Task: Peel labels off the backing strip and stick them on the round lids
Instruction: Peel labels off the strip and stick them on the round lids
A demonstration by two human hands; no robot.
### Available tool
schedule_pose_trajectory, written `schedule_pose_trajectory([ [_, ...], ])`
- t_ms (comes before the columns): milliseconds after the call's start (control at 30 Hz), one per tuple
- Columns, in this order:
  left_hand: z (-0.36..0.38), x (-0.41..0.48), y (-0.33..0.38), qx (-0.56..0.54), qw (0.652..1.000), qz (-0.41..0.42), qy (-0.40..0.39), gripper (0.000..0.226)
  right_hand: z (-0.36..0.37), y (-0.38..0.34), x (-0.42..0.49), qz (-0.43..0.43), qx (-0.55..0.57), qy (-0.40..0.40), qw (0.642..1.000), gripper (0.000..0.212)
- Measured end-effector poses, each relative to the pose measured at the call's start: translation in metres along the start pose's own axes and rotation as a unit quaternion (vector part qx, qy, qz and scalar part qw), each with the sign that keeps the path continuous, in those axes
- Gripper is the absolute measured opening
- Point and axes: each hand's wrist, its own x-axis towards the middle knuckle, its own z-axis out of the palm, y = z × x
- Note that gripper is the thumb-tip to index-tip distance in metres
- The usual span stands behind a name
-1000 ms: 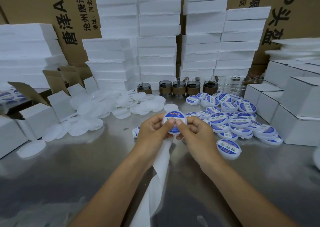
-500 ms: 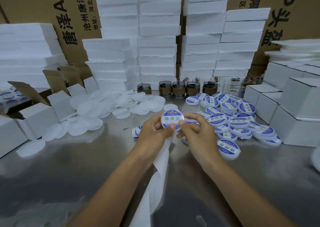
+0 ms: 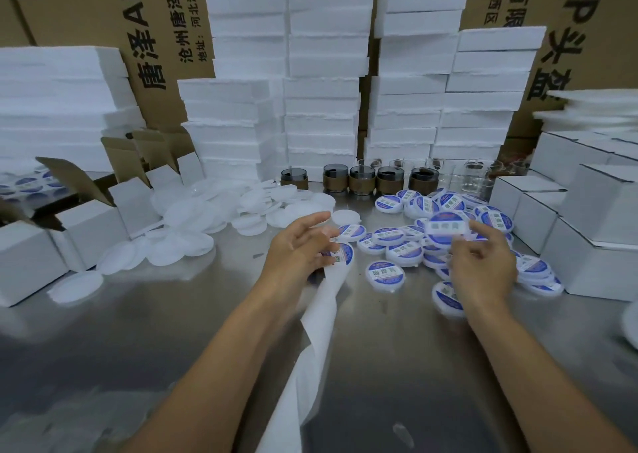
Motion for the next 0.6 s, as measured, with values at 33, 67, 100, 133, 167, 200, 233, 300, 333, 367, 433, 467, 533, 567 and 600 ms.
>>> schedule_pose_trajectory([
  [33,-0.001,0.001,0.001,-0.001,1.0,0.002,0.012,0.022,-0.003,0.005,0.002,-0.007,-0.031,0.011,0.999,0.027],
  [67,-0.003,0.002,0.001,-0.003,1.0,0.002,0.027,0.022,-0.005,0.008,0.003,-0.016,-0.057,0.015,0.998,0.028],
  [100,-0.005,0.002,0.002,0.0,0.999,0.003,0.045,0.022,-0.006,0.01,0.002,-0.025,-0.075,0.015,0.997,0.029],
  [133,-0.008,0.004,0.003,0.014,0.998,0.006,0.064,0.023,-0.006,0.012,0.002,-0.031,-0.088,0.014,0.996,0.029],
  [167,-0.012,0.005,0.003,0.042,0.996,0.011,0.081,0.025,-0.007,0.013,0.002,-0.036,-0.101,0.014,0.994,0.029],
  [200,-0.018,0.007,0.003,0.075,0.992,0.017,0.097,0.026,-0.007,0.013,0.002,-0.04,-0.115,0.014,0.992,0.029],
  [233,-0.024,0.01,0.004,0.104,0.988,0.022,0.112,0.027,-0.008,0.014,0.002,-0.045,-0.127,0.015,0.991,0.027],
  [300,-0.04,0.018,0.005,0.148,0.979,0.031,0.134,0.022,-0.007,0.013,0.001,-0.07,-0.147,0.008,0.987,0.023],
  [333,-0.049,0.021,0.006,0.179,0.973,0.04,0.14,0.018,-0.006,0.013,-0.001,-0.09,-0.158,-0.003,0.983,0.019],
  [367,-0.06,0.024,0.006,0.223,0.963,0.051,0.142,0.016,-0.003,0.012,-0.004,-0.114,-0.168,-0.02,0.979,0.016],
  [433,-0.087,0.03,0.006,0.348,0.923,0.07,0.146,0.015,0.001,0.008,-0.01,-0.159,-0.188,-0.07,0.967,0.014],
  [467,-0.102,0.031,0.006,0.42,0.892,0.077,0.15,0.015,0.003,0.006,-0.013,-0.177,-0.202,-0.097,0.958,0.015],
  [533,-0.131,0.034,0.009,0.539,0.825,0.073,0.155,0.019,0.006,0.002,-0.016,-0.206,-0.228,-0.129,0.943,0.015],
  [567,-0.142,0.035,0.011,0.589,0.791,0.061,0.153,0.022,0.007,0.0,-0.017,-0.215,-0.232,-0.131,0.94,0.015],
  [600,-0.15,0.035,0.012,0.632,0.759,0.046,0.149,0.024,0.007,-0.002,-0.018,-0.221,-0.232,-0.132,0.938,0.016],
])
